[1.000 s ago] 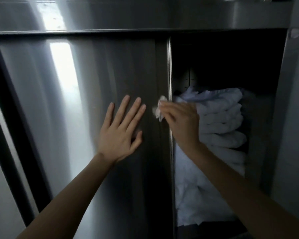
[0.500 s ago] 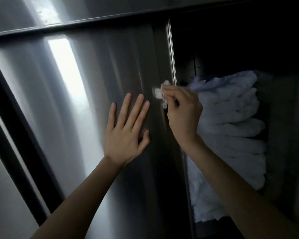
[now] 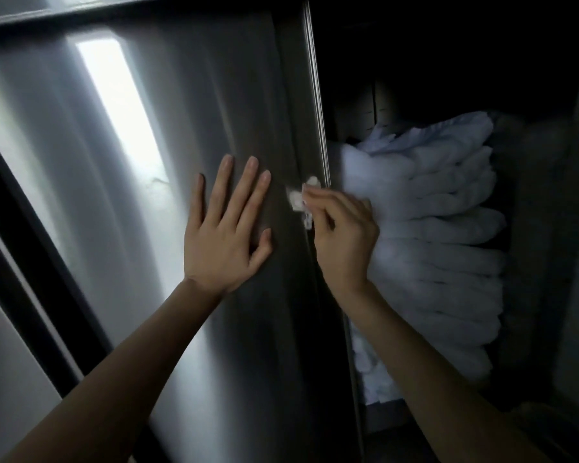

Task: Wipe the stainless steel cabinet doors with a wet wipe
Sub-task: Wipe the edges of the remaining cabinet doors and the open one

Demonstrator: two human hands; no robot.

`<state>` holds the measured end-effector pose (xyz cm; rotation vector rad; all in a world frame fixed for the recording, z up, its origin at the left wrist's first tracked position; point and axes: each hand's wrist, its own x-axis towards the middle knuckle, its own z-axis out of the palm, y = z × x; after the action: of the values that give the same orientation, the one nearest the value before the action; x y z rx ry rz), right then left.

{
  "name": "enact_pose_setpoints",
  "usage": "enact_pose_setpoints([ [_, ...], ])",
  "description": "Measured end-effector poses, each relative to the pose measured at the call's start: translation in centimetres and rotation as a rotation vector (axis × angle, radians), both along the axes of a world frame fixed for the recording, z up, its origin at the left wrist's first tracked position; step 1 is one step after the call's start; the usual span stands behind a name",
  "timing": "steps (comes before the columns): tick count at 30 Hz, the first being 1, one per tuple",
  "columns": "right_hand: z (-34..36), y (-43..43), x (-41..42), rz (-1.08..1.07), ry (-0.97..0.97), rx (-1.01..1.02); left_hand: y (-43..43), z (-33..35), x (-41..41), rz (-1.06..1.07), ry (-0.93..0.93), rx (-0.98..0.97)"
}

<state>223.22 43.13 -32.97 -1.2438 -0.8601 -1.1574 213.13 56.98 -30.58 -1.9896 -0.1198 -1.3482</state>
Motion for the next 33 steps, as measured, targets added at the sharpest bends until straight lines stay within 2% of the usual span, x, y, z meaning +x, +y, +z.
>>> enact_pose_setpoints([
  [4, -11.5, -1.6, -0.6, -0.008, -0.027, -0.125, 0.2, -0.1, -0.2, 0.004, -0.019, 0.015],
  [6, -13.4, -2.2, -0.3, -0.028, -0.08, -0.24, 0.3, -0.2, -0.3, 0.006, -0.022, 0.019],
  [8, -12.1, -2.2, 0.2, -0.019, -0.146, -0.288, 0.4, -0.2, -0.4, 0.006, -0.025, 0.025],
  [10, -8.8, -1.7, 0.7, 0.004, -0.19, -0.24, 0.4, -0.1, -0.5, 0.006, -0.029, 0.03],
  [13, -5.0, -0.3, 0.8, -0.005, -0.174, -0.105, 0.5, -0.1, -0.6, -0.003, -0.031, 0.029],
  [15, -5.9, 0.0, 0.4, -0.033, -0.142, -0.09, 0.5, -0.1, -0.6, -0.009, -0.028, 0.028],
  [17, -7.9, -0.9, 0.6, -0.021, -0.206, -0.191, 0.5, -0.1, -0.7, -0.003, -0.031, 0.028],
  [19, -7.6, -2.6, 1.6, -0.014, -0.382, -0.357, 0.4, -0.1, -0.8, 0.0, -0.03, 0.025],
  [21, -4.4, -3.7, 2.8, -0.05, -0.571, -0.489, 0.4, 0.0, -0.9, -0.01, -0.018, 0.013],
  [23, 0.2, -3.8, 3.7, -0.127, -0.685, -0.528, 0.5, 0.1, -0.9, -0.026, -0.015, 0.004],
  [26, 5.0, -3.6, 3.9, -0.246, -0.741, -0.521, 0.6, 0.0, -0.8, -0.047, -0.019, -0.004],
  [31, 3.9, -4.5, 3.3, -0.265, -0.762, -0.605, 0.7, -0.1, -0.8, -0.038, -0.018, -0.016],
  [33, 6.2, -4.7, 3.1, -0.317, -0.822, -0.622, 0.7, 0.0, -0.8, -0.044, -0.007, -0.023],
])
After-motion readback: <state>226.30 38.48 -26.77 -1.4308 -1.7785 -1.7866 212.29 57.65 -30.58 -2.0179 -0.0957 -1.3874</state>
